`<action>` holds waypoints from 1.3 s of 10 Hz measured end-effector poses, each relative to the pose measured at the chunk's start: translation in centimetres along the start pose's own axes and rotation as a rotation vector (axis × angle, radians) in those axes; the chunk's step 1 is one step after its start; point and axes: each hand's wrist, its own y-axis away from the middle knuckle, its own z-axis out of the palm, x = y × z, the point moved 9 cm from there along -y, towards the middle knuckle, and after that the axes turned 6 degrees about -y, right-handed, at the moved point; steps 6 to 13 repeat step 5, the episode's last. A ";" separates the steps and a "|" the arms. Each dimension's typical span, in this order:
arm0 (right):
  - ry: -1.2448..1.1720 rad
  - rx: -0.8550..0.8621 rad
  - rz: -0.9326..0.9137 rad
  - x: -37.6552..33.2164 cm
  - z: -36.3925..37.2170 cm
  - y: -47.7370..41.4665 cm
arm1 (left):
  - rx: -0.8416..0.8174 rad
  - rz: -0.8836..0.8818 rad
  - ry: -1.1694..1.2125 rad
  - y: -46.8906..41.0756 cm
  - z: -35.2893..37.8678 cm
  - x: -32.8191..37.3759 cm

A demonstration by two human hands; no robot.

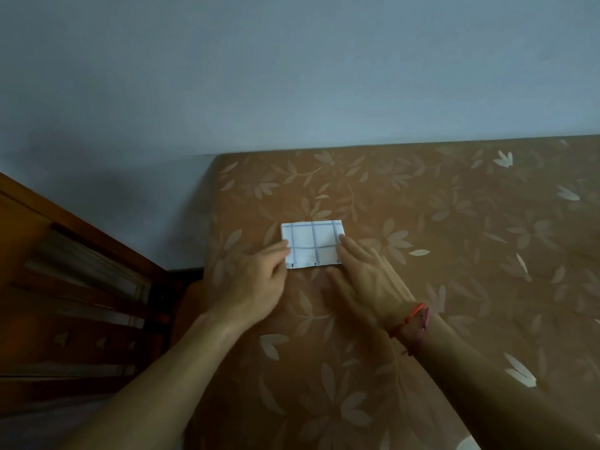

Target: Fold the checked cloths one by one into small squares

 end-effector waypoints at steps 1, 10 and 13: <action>0.133 -0.136 0.052 1.0 2.0 0.7 | -0.103 0.118 -0.201 0.9 2.0 -0.4; -0.134 -0.055 0.118 1.1 0.4 1.5 | -0.039 0.089 -0.199 2.0 0.4 0.4; -0.134 -0.055 0.118 1.1 0.4 1.5 | -0.039 0.089 -0.199 2.0 0.4 0.4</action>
